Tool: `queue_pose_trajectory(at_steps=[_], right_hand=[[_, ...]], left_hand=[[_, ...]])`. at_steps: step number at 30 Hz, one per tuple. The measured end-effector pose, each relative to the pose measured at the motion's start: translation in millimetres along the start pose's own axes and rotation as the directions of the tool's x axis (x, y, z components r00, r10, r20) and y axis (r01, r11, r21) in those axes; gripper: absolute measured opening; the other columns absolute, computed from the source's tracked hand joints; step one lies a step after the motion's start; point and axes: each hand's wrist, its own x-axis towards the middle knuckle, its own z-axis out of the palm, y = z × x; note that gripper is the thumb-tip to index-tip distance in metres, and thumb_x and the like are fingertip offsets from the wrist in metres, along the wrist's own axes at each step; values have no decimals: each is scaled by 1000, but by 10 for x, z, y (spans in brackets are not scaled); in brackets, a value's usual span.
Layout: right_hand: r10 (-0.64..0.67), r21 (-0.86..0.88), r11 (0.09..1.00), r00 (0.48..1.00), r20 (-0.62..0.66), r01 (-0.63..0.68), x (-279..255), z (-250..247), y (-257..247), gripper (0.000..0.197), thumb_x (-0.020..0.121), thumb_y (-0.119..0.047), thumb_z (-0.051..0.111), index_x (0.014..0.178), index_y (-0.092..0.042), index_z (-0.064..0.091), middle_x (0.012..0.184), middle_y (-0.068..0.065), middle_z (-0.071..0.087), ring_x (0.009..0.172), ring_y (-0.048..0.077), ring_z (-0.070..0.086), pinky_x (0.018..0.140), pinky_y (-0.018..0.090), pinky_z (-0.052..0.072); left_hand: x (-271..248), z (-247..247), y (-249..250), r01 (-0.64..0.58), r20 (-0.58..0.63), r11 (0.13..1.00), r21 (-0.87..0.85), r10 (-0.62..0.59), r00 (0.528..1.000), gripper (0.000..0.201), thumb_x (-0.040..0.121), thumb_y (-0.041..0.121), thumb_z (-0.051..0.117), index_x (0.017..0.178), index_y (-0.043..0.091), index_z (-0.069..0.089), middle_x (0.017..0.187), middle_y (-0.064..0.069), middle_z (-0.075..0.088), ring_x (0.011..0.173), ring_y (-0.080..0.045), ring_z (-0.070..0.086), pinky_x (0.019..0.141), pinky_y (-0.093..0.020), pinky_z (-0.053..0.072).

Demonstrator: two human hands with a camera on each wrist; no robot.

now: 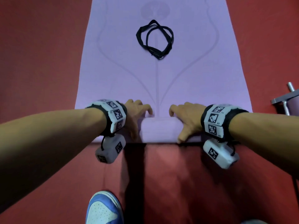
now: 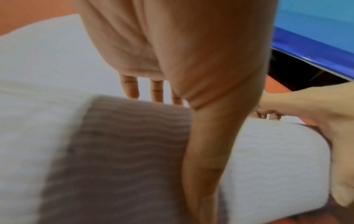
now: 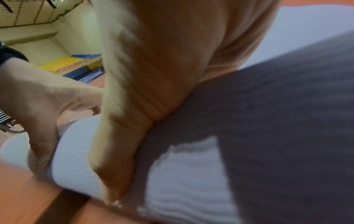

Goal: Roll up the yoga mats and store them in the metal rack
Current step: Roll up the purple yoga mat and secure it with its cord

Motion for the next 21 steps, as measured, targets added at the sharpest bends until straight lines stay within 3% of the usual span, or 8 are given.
queue_pose_trajectory(at_steps=[3,6,8,11,13,16,19,21], right_hand=[[33,31,999,997,-66,-31,1,-133,60,84,47,-65,85,113,-32,42,101,-7,48,95,20,43,87,41,45],[30,42,999,996,-90,-26,25,-237,41,67,55,-56,86,106,-35,48,105,-7,48,97,19,37,91,41,34],[16,93,996,996,-86,-8,37,-333,8,57,62,-43,86,108,-35,52,106,-9,47,98,17,38,93,40,33],[25,197,980,999,-34,-18,36,-381,-54,47,74,-26,78,113,-30,50,113,-5,54,97,20,50,88,35,39],[50,118,992,998,-44,-45,27,-310,-141,50,76,-39,72,114,-25,42,111,1,57,103,26,53,88,39,36],[74,-159,983,990,-121,-93,46,-120,-275,93,59,-78,68,121,-17,36,116,5,50,111,29,46,92,47,32],[78,-175,978,974,-212,-117,127,-64,-288,95,58,-71,75,125,-15,37,124,10,46,114,31,42,94,47,33],[48,-163,983,971,-232,-88,155,-137,-220,90,58,-73,73,125,-20,42,124,8,46,114,30,42,93,47,32]], left_hand=[[4,-148,-71,31,-57,999,-43,-33,998,91,56,30,92,130,37,40,112,4,38,113,-23,40,96,-39,45],[5,-215,-142,30,-48,990,-139,-37,998,78,63,24,89,127,35,46,122,1,46,112,-22,50,94,-37,49],[23,-261,-197,20,-3,970,-242,-21,1000,69,71,15,85,127,31,49,129,2,46,102,-20,57,83,-30,51],[59,-321,-246,4,36,950,-313,8,999,58,79,8,78,125,30,51,124,5,44,89,-18,57,63,-21,49],[91,-316,-289,-8,46,937,-348,26,999,54,81,7,75,121,32,51,122,3,47,89,-17,57,70,-23,48],[100,-299,-341,-17,43,939,-342,34,999,57,83,11,74,131,31,51,122,4,50,105,-19,58,92,-30,48],[122,-316,-334,-32,33,952,-304,44,999,59,83,14,74,136,29,52,133,-1,54,115,-22,57,101,-38,46],[138,-375,-301,-38,-17,974,-225,35,999,56,84,14,72,135,27,54,134,-1,54,107,-19,56,96,-29,44]])
